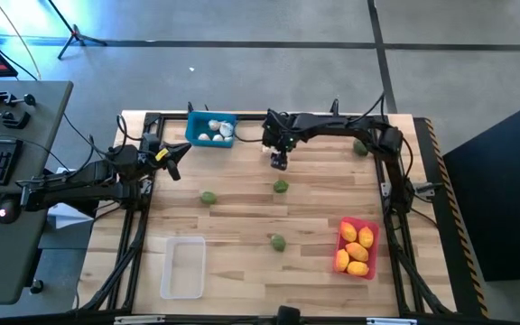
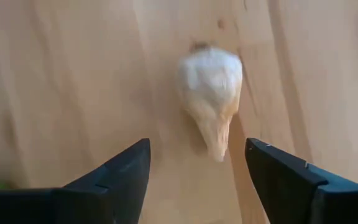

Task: Sort produce into baskets
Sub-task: Put the garlic into the blue bin

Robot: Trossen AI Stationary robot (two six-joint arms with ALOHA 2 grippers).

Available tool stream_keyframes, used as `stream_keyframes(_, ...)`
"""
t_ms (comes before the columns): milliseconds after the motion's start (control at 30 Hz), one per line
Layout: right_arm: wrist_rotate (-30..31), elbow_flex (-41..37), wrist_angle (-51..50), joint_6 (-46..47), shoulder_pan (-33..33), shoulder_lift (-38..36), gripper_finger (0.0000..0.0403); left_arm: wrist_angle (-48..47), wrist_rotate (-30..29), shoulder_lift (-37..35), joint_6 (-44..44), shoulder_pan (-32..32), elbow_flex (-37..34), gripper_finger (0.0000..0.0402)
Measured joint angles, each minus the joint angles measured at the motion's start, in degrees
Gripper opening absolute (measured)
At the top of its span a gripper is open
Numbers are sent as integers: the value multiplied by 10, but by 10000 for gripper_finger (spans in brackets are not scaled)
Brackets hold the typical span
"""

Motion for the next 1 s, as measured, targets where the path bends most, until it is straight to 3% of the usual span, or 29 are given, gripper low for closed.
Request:
stream_keyframes(167,3,-40,56,11,-3,0,242,0,0,0,-1,0,0,0)
stream_keyframes(300,2,-62,104,16,-2,0,202,0,0,2,-1,0,0,0)
stream_keyframes(467,2,-75,114,53,-3,1,114,0,0,3,-17,0,0,0)
stream_keyframes(633,-24,-75,105,93,-3,0,15,31,43,19,-23,0,0,0)
stream_keyframes(833,-74,-50,136,154,18,0,22,77,109,60,-102,0,0,0)
stream_keyframes(1000,-91,8,183,184,48,0,4,134,131,87,-166,0,0,1)
